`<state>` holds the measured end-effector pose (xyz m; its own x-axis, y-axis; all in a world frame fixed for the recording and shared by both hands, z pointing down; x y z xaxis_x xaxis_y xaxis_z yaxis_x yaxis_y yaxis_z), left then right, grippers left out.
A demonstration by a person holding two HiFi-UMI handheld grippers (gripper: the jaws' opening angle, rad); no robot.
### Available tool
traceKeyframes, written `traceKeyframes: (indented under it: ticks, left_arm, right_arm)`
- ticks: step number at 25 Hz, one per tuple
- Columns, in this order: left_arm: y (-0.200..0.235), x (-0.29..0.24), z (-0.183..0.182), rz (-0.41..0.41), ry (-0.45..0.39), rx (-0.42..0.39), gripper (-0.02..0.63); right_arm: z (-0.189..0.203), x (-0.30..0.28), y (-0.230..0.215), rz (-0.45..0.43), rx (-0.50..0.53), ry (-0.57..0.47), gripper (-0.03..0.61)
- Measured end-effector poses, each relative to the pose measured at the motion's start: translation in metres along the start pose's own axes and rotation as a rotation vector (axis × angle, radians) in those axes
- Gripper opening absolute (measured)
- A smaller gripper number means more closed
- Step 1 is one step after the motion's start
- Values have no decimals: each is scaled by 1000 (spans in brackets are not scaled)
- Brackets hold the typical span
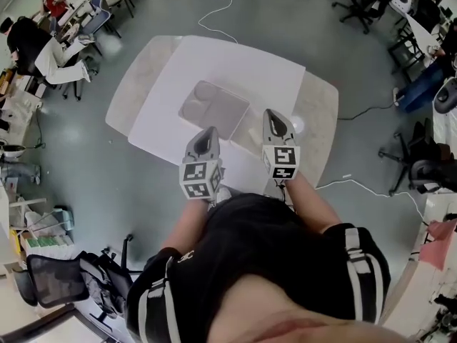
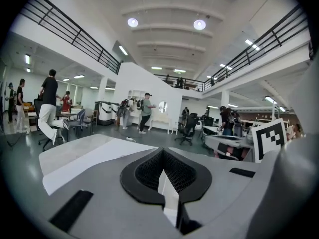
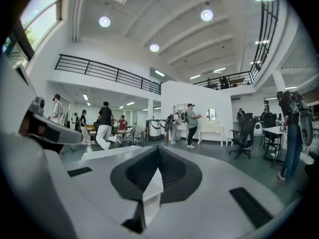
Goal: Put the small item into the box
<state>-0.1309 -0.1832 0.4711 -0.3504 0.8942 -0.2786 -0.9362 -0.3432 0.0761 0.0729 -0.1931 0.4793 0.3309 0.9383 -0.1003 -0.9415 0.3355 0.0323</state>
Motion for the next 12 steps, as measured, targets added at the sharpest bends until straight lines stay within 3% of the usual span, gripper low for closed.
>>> traceKeyframes:
  ticks: [6, 12]
  left_arm:
    - [-12, 1, -13, 12, -77, -3, 5]
    - [-16, -1, -15, 25, -103, -3, 5]
  right_arm:
    - [-43, 35, -11, 10, -43, -147, 12]
    - [-49, 52, -28, 72, -52, -150, 12]
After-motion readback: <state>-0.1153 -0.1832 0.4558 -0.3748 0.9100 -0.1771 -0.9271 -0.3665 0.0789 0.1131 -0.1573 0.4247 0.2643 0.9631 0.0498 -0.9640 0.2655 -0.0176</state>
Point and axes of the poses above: the fingertips, and each gripper's own axes: x backward along the fingers, y to its left, z out of its underside, the point moved 6 cm from there along x, backward along the fingers, and after that the axes turned 10 degrees about -z, right-handed, at the moved point
